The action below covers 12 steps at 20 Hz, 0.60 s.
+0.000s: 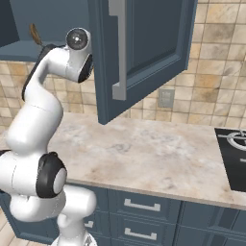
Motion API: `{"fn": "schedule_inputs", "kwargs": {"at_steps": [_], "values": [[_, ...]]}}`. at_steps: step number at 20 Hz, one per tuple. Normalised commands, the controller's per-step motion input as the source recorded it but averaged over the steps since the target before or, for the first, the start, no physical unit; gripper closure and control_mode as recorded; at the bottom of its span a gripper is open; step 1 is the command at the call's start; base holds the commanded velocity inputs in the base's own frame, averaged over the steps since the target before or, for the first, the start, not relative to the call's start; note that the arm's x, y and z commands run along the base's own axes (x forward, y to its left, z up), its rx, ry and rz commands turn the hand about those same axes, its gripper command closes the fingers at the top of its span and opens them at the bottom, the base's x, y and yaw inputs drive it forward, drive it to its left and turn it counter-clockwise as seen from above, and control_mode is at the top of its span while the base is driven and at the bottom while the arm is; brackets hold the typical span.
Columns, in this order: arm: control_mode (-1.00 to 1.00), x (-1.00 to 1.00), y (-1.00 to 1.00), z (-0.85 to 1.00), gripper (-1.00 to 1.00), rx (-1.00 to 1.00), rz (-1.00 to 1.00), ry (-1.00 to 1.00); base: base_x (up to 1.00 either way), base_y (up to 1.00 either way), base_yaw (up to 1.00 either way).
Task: Open the cabinet and move the ladle to the pot. Then close the cabinet.
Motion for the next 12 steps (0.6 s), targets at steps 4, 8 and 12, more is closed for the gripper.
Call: {"fn": "schedule_inputs", "kwargs": {"at_steps": [4, 8, 12], "values": [[-1.0, -0.95, -0.17, 0.2, 1.0, -0.02, -0.08, 0.0, 0.0, 0.0, 0.0], [-1.0, -1.0, -0.3, 0.18, 1.0, -0.03, -0.07, 0.02, 0.0, 0.0, 0.0], [-1.0, -1.0, -0.31, 0.17, 1.0, -0.02, -0.06, 0.05, 0.0, 0.0, 0.0]]}}
